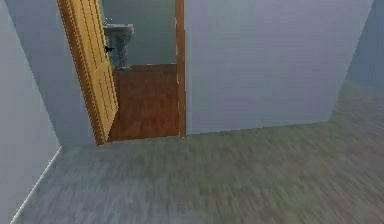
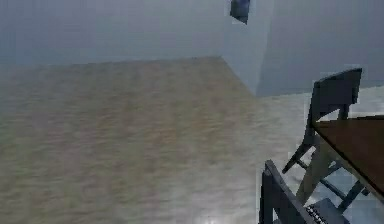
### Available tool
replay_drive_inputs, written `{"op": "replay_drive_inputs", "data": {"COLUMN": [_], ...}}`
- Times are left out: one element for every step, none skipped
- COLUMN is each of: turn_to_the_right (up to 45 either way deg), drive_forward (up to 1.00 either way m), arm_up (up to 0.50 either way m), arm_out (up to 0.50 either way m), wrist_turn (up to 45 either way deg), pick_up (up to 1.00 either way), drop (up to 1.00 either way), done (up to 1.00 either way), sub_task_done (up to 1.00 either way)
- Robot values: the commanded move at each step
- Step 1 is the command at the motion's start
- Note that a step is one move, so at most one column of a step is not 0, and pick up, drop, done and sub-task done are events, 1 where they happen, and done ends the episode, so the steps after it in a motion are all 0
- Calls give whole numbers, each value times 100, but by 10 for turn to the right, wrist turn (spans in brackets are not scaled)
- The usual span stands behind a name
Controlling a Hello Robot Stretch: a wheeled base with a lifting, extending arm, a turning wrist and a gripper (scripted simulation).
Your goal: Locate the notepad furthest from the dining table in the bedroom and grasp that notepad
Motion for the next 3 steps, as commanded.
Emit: {"op": "replay_drive_inputs", "data": {"turn_to_the_right": [0,450,420], "drive_forward": [30,0,0], "arm_up": [0,0,0], "arm_out": [0,0,0], "wrist_turn": [0,0,0], "pick_up": [0,0,0], "drop": [0,0,0], "done": [0,0,0], "sub_task_done": [0,0,0]}}
